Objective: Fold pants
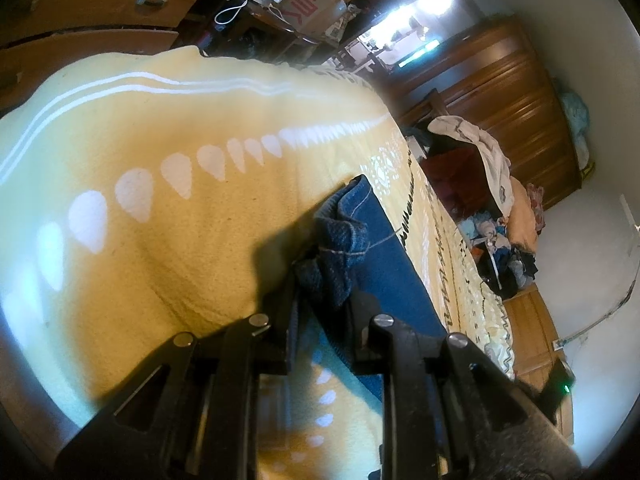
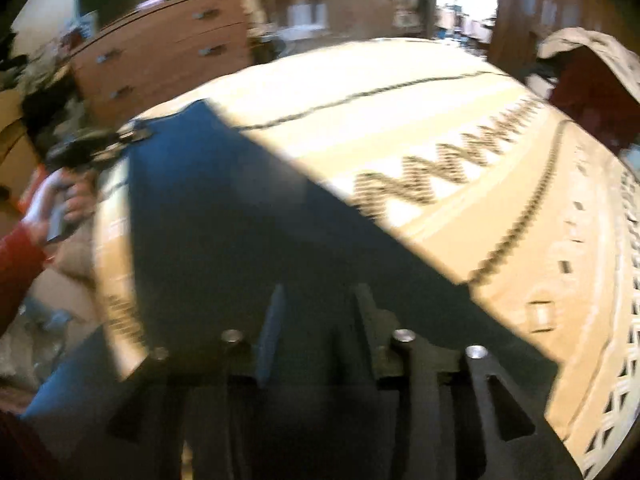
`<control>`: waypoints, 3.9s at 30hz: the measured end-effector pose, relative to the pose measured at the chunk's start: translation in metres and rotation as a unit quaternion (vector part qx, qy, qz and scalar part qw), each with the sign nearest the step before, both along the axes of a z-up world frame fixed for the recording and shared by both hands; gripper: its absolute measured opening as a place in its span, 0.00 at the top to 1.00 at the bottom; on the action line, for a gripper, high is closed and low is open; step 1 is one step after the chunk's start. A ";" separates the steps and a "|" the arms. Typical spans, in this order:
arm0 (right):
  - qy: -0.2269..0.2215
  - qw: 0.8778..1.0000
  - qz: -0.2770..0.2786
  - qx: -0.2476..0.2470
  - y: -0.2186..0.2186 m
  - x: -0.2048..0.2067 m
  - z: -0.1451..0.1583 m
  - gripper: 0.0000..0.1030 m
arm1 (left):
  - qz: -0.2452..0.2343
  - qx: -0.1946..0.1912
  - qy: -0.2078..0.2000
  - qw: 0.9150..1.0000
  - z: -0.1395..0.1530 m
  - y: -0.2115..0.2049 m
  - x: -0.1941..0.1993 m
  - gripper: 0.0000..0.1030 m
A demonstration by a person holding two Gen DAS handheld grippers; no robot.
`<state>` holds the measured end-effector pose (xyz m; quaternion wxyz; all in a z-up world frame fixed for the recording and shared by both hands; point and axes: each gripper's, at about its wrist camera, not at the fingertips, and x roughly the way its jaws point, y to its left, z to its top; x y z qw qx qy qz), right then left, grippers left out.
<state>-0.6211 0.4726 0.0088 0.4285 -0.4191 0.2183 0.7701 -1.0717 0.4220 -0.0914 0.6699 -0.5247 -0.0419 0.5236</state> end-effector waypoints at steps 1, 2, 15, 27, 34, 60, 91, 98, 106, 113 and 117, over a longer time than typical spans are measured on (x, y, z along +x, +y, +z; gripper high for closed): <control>-0.013 1.000 -0.002 -0.002 0.014 0.006 -0.006 0.57 | -0.001 0.000 0.000 1.000 0.000 0.000 0.001 0.81; -0.022 1.000 -0.001 -0.006 0.025 0.010 -0.012 0.57 | -0.002 0.000 0.002 1.000 0.000 0.001 -0.001 0.81; -0.043 0.991 0.093 -0.088 0.081 0.019 -0.056 0.60 | -0.008 0.000 0.019 1.000 0.002 0.005 0.002 0.81; -0.074 0.992 0.093 -0.038 0.065 0.014 -0.047 0.99 | -0.006 0.003 0.031 1.000 0.001 0.004 0.004 0.81; -0.090 0.993 0.075 -0.022 0.078 0.018 -0.051 1.00 | -0.010 0.002 0.034 0.999 0.002 0.005 0.005 0.80; -0.020 0.986 0.126 -0.104 -0.136 -0.010 -0.029 0.64 | 0.004 0.006 0.029 1.000 -0.001 0.001 0.007 0.78; 0.052 0.994 0.034 -0.094 -0.131 0.040 -0.004 0.54 | -0.001 0.002 0.025 1.000 -0.001 0.001 0.004 0.78; 0.111 0.988 0.047 -0.093 -0.076 -0.013 -0.013 0.73 | 0.007 -0.001 0.034 0.999 0.002 0.000 0.007 0.78; 0.072 0.987 0.106 -0.101 0.008 -0.109 -0.054 1.00 | -0.006 -0.002 0.052 0.999 0.010 -0.005 0.002 0.73; 0.118 0.982 0.132 -0.058 0.064 -0.177 -0.013 0.85 | 0.015 0.025 0.013 1.000 0.000 -0.012 -0.009 0.71; 0.128 0.972 0.182 -0.078 0.109 -0.269 -0.026 0.85 | 0.011 0.032 -0.003 0.999 -0.004 -0.008 -0.013 0.71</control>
